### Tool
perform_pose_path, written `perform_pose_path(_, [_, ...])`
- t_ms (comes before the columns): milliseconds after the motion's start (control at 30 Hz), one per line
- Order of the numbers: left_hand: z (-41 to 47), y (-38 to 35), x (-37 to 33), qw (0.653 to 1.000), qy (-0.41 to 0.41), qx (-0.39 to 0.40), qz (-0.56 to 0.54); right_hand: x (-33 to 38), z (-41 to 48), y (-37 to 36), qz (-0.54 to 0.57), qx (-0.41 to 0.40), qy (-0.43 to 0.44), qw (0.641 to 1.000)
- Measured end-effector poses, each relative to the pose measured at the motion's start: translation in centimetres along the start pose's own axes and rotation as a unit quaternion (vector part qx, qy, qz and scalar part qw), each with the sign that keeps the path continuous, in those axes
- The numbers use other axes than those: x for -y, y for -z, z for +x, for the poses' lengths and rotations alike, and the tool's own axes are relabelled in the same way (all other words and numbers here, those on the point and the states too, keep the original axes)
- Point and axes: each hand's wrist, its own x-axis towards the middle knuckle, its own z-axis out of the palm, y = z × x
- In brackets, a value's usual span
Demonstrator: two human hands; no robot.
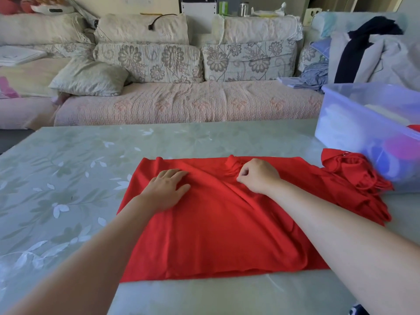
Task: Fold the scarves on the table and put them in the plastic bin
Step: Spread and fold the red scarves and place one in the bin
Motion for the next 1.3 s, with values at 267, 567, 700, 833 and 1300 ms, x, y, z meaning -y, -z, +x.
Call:
perform_pose_path(267, [1.0, -0.7, -1.7, 1.0, 0.005, 0.008, -0.001, 0.2, -1.1, 1.6, 0.05, 0.048, 0.049, 0.996])
perform_pose_path(567, [0.7, -1.4, -4.3, 1.0, -0.025, -0.001, 0.017, -1.4, -1.6, 2.5, 0.302, 0.019, -0.054, 0.952])
perform_pose_path(700, [0.9, -1.7, -4.5, 0.998, -0.05, -0.041, 0.019, -4.1, -1.4, 3.7, 0.282, -0.077, -0.138, 0.946])
perform_pose_path(833, [1.0, -1.9, -4.7, 0.997, -0.069, 0.017, 0.03, -5.4, -2.0, 4.4, 0.318, 0.017, -0.161, 0.934])
perform_pose_path(1300, [0.1, -2.0, 0.8, 0.993, 0.111, -0.029, -0.01, -2.5, 1.6, 1.9, 0.167, 0.09, -0.107, 0.976])
